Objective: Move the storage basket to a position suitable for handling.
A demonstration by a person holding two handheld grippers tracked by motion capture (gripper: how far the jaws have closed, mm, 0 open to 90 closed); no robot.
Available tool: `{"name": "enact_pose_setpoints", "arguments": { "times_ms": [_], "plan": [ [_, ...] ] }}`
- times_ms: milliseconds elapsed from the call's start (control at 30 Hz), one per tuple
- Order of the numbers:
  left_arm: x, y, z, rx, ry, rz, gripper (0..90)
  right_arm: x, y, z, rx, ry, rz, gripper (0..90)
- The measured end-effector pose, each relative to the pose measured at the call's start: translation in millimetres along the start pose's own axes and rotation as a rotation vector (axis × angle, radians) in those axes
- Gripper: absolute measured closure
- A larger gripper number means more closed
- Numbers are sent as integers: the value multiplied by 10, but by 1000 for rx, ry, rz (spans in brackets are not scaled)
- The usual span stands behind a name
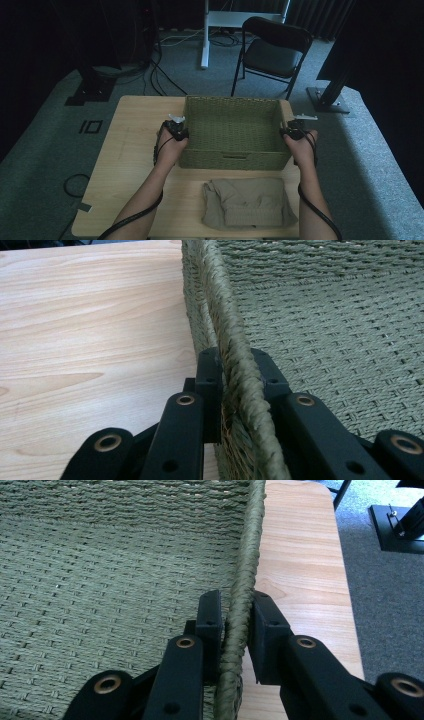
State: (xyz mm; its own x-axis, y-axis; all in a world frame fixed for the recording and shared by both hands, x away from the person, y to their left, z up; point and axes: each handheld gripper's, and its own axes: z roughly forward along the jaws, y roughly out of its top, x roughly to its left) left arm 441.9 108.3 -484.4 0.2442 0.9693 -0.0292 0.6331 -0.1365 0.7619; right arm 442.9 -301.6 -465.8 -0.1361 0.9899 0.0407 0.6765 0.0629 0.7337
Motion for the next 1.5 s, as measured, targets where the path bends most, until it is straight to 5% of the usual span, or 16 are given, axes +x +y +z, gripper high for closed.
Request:
{"name": "enact_pose_setpoints", "arguments": {
  "times_ms": [333, 467, 667, 800, 1000, 1100, 1433, 1500],
  "plan": [
    [-65, 4, 5, 3, 3, 21, 784, -61, -18, -21, -2, -9, -8, 770],
    [-42, 6, 5, 2, -28, 29, 731, -48, -15, -20, -7, -17, -24, 751],
    [-34, 34, -8, -15, -82, 62, 624, -41, -18, -21, -43, 18, -10, 603],
    [2, 67, -26, -32, -150, 65, 461, -38, 0, -45, -67, 27, -9, 550],
    [81, 115, -99, -76, -171, 69, 345, -4, 33, -116, -126, 57, -26, 445],
    [106, 132, -151, -76, -215, 85, 312, 11, 27, -145, -138, 64, -46, 417],
    [150, 179, -349, -113, -239, 110, 246, 84, -11, -217, -193, 135, -80, 211],
    [153, 175, -405, -130, -271, 66, 245, 120, -21, -258, -213, 147, -83, 185]
  ]
}}
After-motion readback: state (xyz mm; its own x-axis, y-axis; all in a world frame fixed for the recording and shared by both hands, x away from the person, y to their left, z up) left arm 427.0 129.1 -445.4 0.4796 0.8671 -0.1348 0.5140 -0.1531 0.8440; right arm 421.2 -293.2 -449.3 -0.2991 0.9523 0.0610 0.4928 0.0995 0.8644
